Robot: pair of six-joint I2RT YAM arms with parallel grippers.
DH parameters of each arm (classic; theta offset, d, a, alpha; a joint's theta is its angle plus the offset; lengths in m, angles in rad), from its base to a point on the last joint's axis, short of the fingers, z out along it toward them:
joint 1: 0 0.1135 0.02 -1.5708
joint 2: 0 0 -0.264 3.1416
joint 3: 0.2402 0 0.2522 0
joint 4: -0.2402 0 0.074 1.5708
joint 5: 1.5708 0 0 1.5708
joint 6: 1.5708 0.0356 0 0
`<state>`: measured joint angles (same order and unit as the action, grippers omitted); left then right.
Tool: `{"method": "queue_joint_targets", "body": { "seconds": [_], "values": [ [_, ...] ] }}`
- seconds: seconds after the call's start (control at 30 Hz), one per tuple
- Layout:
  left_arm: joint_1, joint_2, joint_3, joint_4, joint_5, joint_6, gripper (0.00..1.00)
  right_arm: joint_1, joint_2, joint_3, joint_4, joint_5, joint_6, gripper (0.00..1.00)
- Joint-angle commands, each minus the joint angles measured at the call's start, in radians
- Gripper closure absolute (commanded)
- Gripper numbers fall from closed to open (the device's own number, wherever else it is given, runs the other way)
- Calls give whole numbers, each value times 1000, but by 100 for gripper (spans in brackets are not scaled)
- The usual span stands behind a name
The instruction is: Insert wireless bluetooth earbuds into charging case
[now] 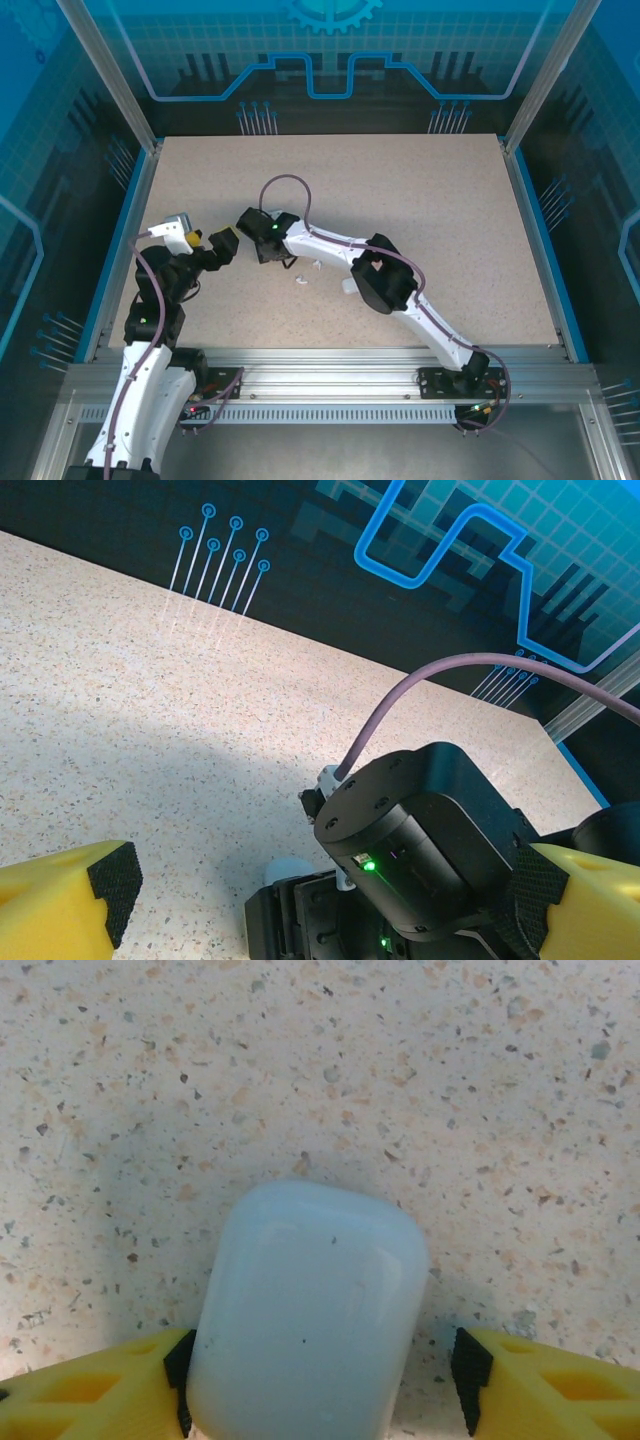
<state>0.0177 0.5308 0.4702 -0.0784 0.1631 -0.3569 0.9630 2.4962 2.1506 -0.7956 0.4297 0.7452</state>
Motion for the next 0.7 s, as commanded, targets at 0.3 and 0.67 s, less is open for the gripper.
{"method": "queue_joint_targets", "body": {
  "seconds": [0.3, 0.67],
  "values": [
    [10, -2, 35, -14, 24, 18, 2, -35, -9, -63, 22, -89, -10, 41],
    [10, -1, 33, -32, 50, -22, 2, -46, -49, -147, 103, -102, -46, 54]
  ]
}}
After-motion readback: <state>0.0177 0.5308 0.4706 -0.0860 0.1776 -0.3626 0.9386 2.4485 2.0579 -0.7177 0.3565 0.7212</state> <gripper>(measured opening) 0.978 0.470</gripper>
